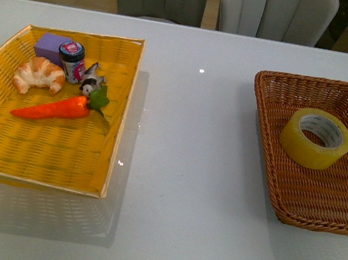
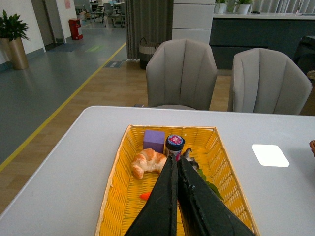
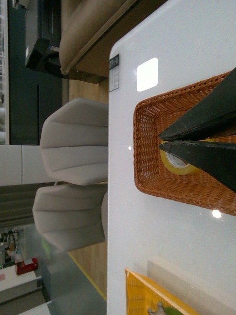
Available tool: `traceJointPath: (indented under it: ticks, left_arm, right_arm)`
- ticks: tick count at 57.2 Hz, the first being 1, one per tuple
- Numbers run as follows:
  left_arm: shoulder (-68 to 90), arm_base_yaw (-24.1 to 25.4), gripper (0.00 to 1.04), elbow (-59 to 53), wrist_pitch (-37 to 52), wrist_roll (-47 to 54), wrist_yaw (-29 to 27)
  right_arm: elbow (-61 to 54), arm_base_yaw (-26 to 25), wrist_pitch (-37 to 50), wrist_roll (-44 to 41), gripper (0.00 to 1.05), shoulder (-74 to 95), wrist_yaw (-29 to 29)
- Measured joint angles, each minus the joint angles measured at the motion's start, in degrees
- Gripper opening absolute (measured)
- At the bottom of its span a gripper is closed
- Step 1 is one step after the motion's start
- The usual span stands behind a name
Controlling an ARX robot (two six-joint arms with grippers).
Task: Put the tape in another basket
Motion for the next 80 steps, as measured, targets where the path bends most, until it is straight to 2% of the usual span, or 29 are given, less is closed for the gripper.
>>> traceJointPath:
  ticks: [30, 36, 54, 59, 65, 68, 69, 80]
  left_arm:
    - [0.00, 0.00, 0.02, 0.00, 0.00, 0.00, 0.02]
    - [-0.02, 0.00, 0.02, 0.00, 0.00, 0.00, 0.00]
    - [-0.02, 0.00, 0.02, 0.00, 0.00, 0.00, 0.00]
    - [-0.02, 0.00, 0.02, 0.00, 0.00, -0.04, 0.02]
    - [-0.02, 0.00, 0.21, 0.00, 0.00, 0.00, 0.00]
    - [-0.02, 0.00, 0.31, 0.00, 0.00, 0.00, 0.00]
    - [-0.02, 0.00, 0.37, 0.00, 0.00, 0.00, 0.00]
    - [-0.02, 0.00, 0.71, 0.00, 0.00, 0.00, 0.00]
  right_arm:
    - [0.00, 0.00, -9.86, 0.00, 0.02, -9.88, 0.00]
    - [0.02, 0.07, -19.17, 0.00, 0.02, -17.55, 0.17]
    - [0.02, 0.09, -19.93, -0.11, 0.03, -19.67, 0.15]
    - [0.02, 0.09, -19.93, -0.11, 0.22, -19.67, 0.15]
    - [0.02, 0.09, -19.93, -0.11, 0.40, -19.69, 0.15]
    - [0.02, 0.09, -19.93, -0.11, 0.53, -19.69, 0.15]
    - [0.02, 0.09, -19.93, -0.11, 0.56, -19.69, 0.15]
    - [0.02, 0.09, -19.93, -0.11, 0.91, -19.69, 0.15]
